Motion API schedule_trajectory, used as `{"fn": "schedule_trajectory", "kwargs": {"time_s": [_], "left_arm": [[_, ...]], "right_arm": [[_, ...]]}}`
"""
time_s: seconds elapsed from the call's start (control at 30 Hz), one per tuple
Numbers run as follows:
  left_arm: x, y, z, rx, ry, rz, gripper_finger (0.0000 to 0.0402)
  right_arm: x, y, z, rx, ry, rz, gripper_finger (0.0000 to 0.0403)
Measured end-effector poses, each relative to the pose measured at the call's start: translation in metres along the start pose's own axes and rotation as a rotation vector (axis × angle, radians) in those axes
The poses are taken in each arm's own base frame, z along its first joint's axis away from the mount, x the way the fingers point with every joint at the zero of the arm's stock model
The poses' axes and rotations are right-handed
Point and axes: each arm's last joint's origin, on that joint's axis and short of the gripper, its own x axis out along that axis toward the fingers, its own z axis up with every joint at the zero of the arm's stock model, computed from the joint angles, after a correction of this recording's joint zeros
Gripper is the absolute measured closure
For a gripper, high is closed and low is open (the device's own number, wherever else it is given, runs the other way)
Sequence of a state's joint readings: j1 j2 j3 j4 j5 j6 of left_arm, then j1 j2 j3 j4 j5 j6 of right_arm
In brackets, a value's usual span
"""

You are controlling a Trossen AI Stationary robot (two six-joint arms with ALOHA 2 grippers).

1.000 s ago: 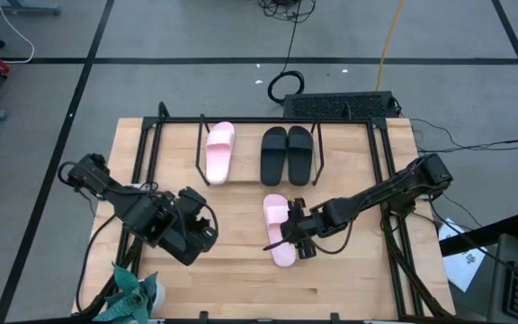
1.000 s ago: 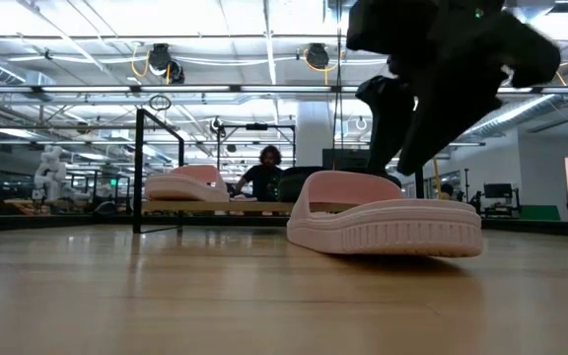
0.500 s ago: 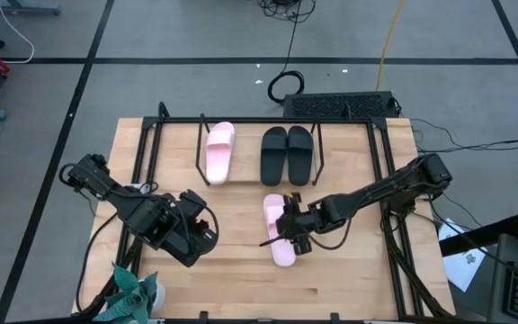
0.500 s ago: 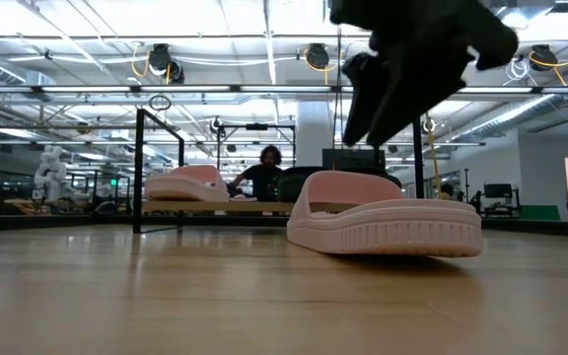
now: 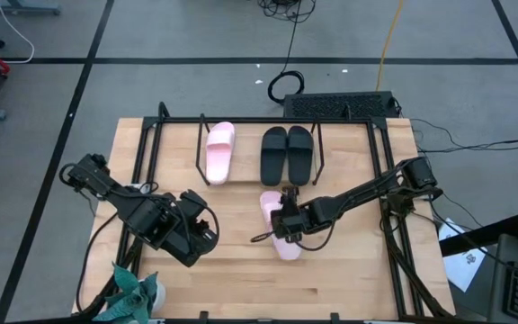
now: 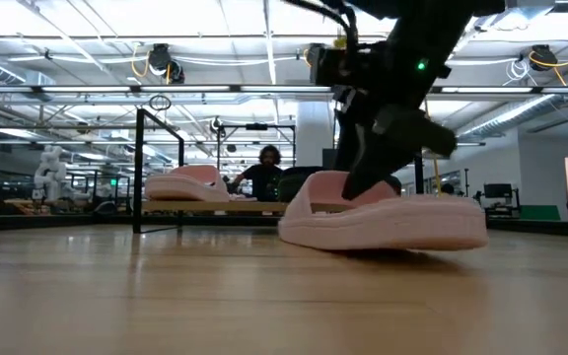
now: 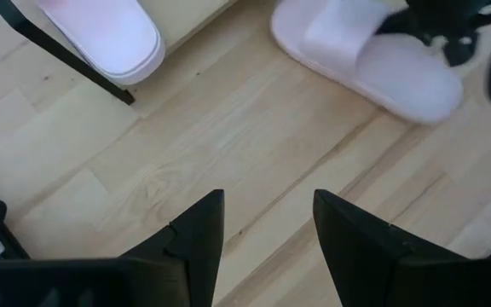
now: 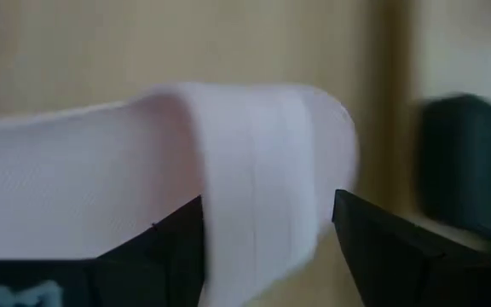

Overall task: Pick and place slides into the shelf
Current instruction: Put the pink slide on the shelf

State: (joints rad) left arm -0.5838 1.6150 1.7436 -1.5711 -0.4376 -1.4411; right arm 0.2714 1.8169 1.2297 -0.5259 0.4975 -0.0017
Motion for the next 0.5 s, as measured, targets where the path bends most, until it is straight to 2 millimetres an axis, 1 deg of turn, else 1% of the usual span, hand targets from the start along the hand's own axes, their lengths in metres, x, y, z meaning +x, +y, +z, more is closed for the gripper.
{"fn": "schedule_trajectory", "kwargs": {"time_s": [0.1,0.17,0.27,0.33,0.37,0.4,0.5], "left_arm": [[0.0,0.0,0.0,0.0,0.0,0.0,0.022],[0.0,0.0,0.0,0.0,0.0,0.0,0.022],[0.0,0.0,0.0,0.001,0.0,-0.001,0.022],[-0.0001,0.0,0.0,0.002,0.0,-0.001,0.022],[-0.0001,0.0,0.0,0.002,0.001,0.0,0.022],[0.0,0.0,0.0,0.002,0.001,0.0,0.022],[0.0,0.0,0.0,0.009,0.001,0.0,0.022]], "right_arm": [[0.0012,-0.0052,-0.0005,-0.003,0.007,-0.111,0.02],[0.0022,-0.0082,-0.0003,-0.001,0.009,-0.128,0.0235],[0.0032,-0.0092,-0.0004,0.0,0.011,-0.104,0.0308],[0.0036,-0.0083,-0.0002,-0.007,0.009,-0.05,0.0362],[0.0037,-0.0077,0.0,-0.008,0.006,-0.028,0.0382],[0.0037,-0.0073,0.0003,-0.006,0.004,-0.013,0.0391],[0.0036,-0.0071,0.0009,0.019,-0.003,-0.011,0.039]]}}
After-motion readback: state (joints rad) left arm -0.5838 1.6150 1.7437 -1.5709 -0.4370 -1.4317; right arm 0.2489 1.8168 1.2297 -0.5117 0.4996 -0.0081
